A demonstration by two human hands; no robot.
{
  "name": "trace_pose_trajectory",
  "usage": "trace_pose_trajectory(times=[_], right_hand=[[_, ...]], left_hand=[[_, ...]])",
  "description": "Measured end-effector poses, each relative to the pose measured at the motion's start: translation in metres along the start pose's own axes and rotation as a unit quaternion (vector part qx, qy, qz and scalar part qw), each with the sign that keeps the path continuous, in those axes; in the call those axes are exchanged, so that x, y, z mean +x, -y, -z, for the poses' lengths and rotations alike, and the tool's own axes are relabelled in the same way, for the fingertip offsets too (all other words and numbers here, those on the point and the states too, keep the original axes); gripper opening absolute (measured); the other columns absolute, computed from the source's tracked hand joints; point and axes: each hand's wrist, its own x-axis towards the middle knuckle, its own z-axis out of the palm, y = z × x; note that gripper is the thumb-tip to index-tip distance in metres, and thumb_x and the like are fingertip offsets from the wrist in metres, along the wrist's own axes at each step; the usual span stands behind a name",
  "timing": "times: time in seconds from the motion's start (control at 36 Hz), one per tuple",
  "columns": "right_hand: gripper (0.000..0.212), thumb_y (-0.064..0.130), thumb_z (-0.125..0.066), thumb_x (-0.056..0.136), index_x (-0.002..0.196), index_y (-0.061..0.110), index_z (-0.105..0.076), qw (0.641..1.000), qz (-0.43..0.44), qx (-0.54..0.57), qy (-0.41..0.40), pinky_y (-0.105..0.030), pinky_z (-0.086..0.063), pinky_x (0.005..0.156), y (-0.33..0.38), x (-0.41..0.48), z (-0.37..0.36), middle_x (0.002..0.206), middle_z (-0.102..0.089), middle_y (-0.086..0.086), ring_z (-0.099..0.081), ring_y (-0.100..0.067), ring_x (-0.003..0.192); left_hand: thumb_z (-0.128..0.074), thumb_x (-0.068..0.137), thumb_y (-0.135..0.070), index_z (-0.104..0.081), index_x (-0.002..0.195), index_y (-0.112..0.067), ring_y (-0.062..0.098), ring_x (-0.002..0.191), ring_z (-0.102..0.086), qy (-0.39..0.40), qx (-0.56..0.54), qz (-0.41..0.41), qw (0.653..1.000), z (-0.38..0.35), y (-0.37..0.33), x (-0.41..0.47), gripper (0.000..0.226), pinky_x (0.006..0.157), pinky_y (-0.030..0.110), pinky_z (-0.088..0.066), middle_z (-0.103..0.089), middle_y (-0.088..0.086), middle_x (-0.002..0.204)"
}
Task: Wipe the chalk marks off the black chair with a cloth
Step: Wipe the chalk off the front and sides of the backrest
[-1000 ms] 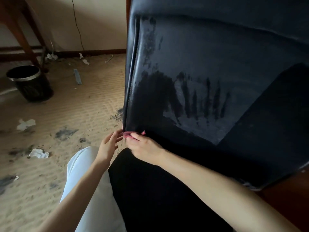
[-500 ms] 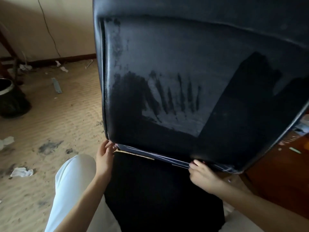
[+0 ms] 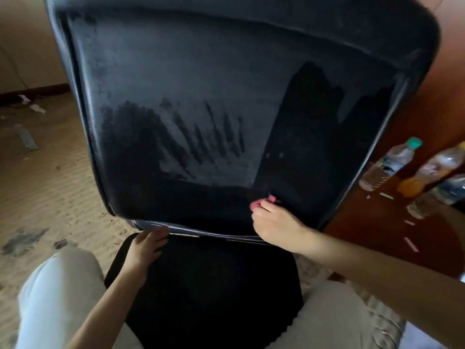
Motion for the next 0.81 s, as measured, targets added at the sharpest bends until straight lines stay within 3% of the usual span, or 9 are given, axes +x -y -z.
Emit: trace_pose_trajectory(times=[0.11,0.19,0.25,0.33,0.42,0.5,0.56,0.69,0.81], right_hand=[[0.014,0.014,-0.068,0.069,0.058,0.009,-0.064,0.998,0.008,-0.039,0.042,-0.041,-0.045,0.070,-0.003,-0.033,-0.006,0.063,-0.057,-0.008,-0.053,-0.032,0.078],[0.012,0.016,-0.073,0.067,0.058,0.013,-0.066,1.000,0.024,0.004,0.017,-0.042,-0.047,0.070,0.002,-0.036,-0.004,0.064,-0.059,-0.007,-0.056,-0.031,0.079],[0.013,0.015,-0.072,0.070,0.059,0.017,-0.065,0.996,0.027,0.079,-0.042,-0.040,-0.048,0.073,0.002,-0.045,-0.004,0.063,-0.057,-0.002,-0.057,-0.029,0.079],[0.024,0.002,-0.054,0.084,0.064,0.015,-0.059,0.962,-0.035,0.195,-0.185,-0.038,-0.048,0.077,-0.007,-0.065,0.004,0.068,-0.054,-0.003,-0.057,-0.027,0.078],[0.027,0.004,-0.048,0.092,0.071,0.016,-0.061,0.936,-0.125,0.208,-0.254,-0.037,-0.042,0.082,-0.028,-0.083,0.012,0.077,-0.060,-0.002,-0.060,-0.025,0.082],[0.022,0.012,-0.054,0.094,0.077,0.019,-0.066,0.917,-0.224,0.191,-0.269,-0.034,-0.041,0.084,-0.032,-0.092,0.003,0.087,-0.067,0.000,-0.063,-0.021,0.085],[0.024,0.011,-0.055,0.093,0.072,0.021,-0.063,0.919,-0.230,0.178,-0.265,-0.031,-0.041,0.085,-0.019,-0.093,-0.011,0.084,-0.067,0.002,-0.063,-0.019,0.082],[0.026,0.008,-0.054,0.092,0.071,0.021,-0.063,0.927,-0.227,0.176,-0.241,-0.028,-0.041,0.082,0.000,-0.088,-0.029,0.078,-0.065,0.004,-0.065,-0.017,0.077],[0.038,0.007,-0.040,0.097,0.070,0.022,-0.062,0.936,-0.200,0.182,-0.224,-0.028,-0.040,0.084,0.013,-0.086,-0.033,0.077,-0.064,0.005,-0.065,-0.016,0.080]], left_hand=[[-0.037,0.099,-0.014,-0.062,0.095,-0.020,0.021,0.102,-0.059,0.040,0.038,0.007,0.998,-0.016,-0.003,-0.007,0.026,0.092,0.040,-0.039,-0.066,0.008,0.112],[-0.035,0.098,-0.010,-0.061,0.094,-0.020,0.019,0.098,-0.058,0.105,0.093,0.009,0.990,-0.039,-0.005,-0.018,0.028,0.081,0.032,-0.037,-0.066,0.008,0.111],[-0.037,0.099,-0.010,-0.062,0.099,-0.019,0.018,0.098,-0.058,0.139,0.137,-0.013,0.981,-0.057,-0.007,-0.027,0.027,0.078,0.029,-0.038,-0.067,0.007,0.111],[-0.041,0.099,-0.010,-0.062,0.111,-0.010,0.015,0.097,-0.058,0.194,0.179,-0.053,0.963,-0.083,-0.013,-0.039,0.025,0.071,0.016,-0.041,-0.065,0.005,0.112],[-0.046,0.098,-0.016,-0.064,0.109,-0.018,0.010,0.098,-0.059,0.244,0.207,-0.085,0.944,-0.108,-0.018,-0.047,0.021,0.070,0.010,-0.040,-0.067,0.001,0.110],[-0.048,0.097,-0.024,-0.063,0.107,-0.025,0.010,0.104,-0.059,0.277,0.232,-0.109,0.926,-0.128,-0.020,-0.050,0.017,0.082,0.017,-0.043,-0.065,-0.004,0.109],[-0.051,0.097,-0.025,-0.061,0.109,-0.025,0.012,0.108,-0.058,0.279,0.251,-0.128,0.918,-0.139,-0.020,-0.050,0.017,0.093,0.022,-0.042,-0.064,-0.004,0.111],[-0.050,0.097,-0.016,-0.053,0.131,-0.013,0.006,0.101,-0.055,0.271,0.260,-0.149,0.915,-0.161,-0.023,-0.054,0.034,0.074,0.000,-0.036,-0.060,-0.004,0.110],[-0.047,0.097,-0.010,-0.053,0.133,-0.010,0.004,0.110,-0.051,0.255,0.254,-0.175,0.917,-0.164,-0.018,-0.052,0.035,0.080,-0.001,-0.031,-0.057,0.000,0.127]])
